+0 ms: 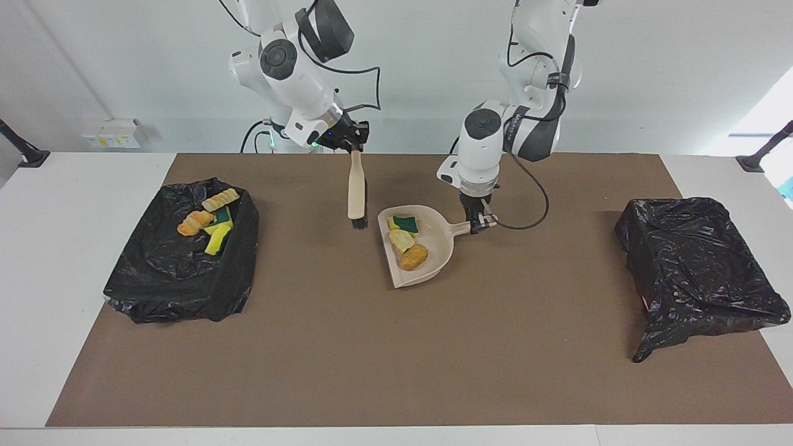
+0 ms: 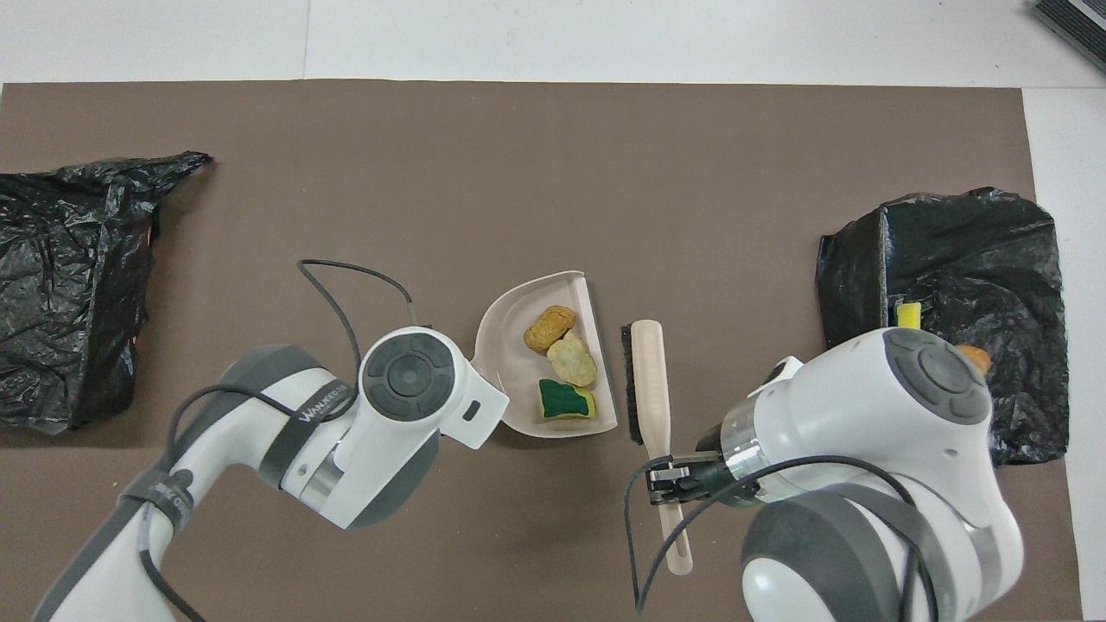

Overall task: Sweep and dump trash in bin
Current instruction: 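Carry the dustpan with the left gripper to the black bag nearest it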

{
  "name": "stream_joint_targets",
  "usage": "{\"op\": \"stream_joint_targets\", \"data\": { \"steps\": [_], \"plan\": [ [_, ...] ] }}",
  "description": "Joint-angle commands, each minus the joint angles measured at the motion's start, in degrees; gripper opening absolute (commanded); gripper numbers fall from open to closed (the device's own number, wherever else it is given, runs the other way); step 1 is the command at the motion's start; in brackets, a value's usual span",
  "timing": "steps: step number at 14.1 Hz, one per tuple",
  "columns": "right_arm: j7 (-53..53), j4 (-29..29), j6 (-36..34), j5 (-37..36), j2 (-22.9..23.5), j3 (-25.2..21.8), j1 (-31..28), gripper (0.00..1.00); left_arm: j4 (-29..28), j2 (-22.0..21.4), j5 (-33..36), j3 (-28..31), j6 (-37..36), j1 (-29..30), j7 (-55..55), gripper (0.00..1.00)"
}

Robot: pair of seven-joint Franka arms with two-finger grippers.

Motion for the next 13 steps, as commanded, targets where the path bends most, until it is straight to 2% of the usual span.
{"op": "stream_joint_targets", "data": {
  "steps": [1, 3, 6, 9, 13],
  "plan": [
    [4.23, -2.69, -1.65, -1.24, -4.42, 1.54, 0.44, 0.00, 9.11, 2.99, -1.55, -0.55, -6.89, 4.71, 6.04, 0.00],
    [9.31, -5.32, -0.17, -1.24, -4.42, 3.56, 5.26, 0.00, 11.68, 2.91, -1.63, -0.47, -8.31, 8.04, 9.22, 0.00],
    [16.62, -9.03, 10.46, -0.97, -0.58, 3.92, 13.34, 0.00, 16.59, 2.82, -2.51, -0.55, -12.16, 13.31, 13.34, 0.00],
    [19.35, -9.20, 15.83, -0.97, 3.82, 4.01, 17.83, 0.00, 21.69, 2.91, -4.27, -0.38, -16.39, 19.64, 20.99, 0.00],
    [22.97, -11.92, 22.69, -1.06, 5.59, 4.01, 18.73, 0.00, 23.46, 3.08, -4.18, -0.20, -16.84, 28.69, 31.53, 0.00]
  ]
}}
